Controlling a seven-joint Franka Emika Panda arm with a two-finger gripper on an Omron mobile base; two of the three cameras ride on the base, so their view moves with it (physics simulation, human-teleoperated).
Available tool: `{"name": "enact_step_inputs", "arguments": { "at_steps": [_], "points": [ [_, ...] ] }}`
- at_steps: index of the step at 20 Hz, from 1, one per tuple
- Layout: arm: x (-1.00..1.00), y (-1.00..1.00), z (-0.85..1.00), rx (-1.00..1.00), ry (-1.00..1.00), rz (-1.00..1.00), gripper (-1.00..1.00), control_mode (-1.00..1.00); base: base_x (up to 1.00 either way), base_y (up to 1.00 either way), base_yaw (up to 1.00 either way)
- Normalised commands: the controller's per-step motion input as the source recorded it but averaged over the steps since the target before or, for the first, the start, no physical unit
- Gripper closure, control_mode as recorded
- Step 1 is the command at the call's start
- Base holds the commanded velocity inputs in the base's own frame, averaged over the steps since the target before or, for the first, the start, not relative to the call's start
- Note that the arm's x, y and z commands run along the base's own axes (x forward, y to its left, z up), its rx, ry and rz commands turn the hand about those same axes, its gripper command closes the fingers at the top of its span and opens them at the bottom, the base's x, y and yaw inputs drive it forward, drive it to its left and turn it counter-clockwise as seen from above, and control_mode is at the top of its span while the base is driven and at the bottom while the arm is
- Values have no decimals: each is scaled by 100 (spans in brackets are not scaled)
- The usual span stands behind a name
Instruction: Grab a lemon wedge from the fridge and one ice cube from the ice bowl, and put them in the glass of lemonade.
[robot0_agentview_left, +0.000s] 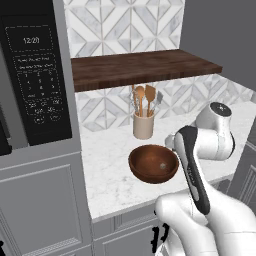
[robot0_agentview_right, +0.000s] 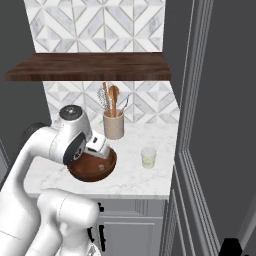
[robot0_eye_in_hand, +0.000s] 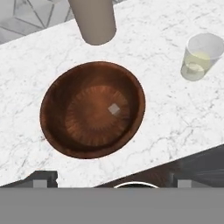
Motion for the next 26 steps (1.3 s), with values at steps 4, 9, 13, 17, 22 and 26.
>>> {"name": "enact_step_inputs", "arguments": {
  "at_steps": [4, 9, 13, 17, 22, 26],
  "points": [
    [-15, 16, 3, 0, 0, 8, -100, -100, 0, 0, 0],
    [-13, 5, 0, 0, 1, -2, -100, -100, 0, 0, 0],
    [0, 0, 0, 0, 0, 0, -100, 100, -100, 3, -39],
    [0, 0, 0, 0, 0, 0, -100, 100, -100, 21, -63],
    [0, 0, 0, 0, 0, 0, -100, 100, -100, -31, -45],
    [0, 0, 0, 0, 0, 0, -100, 100, -82, 1, -71]
  ]
}}
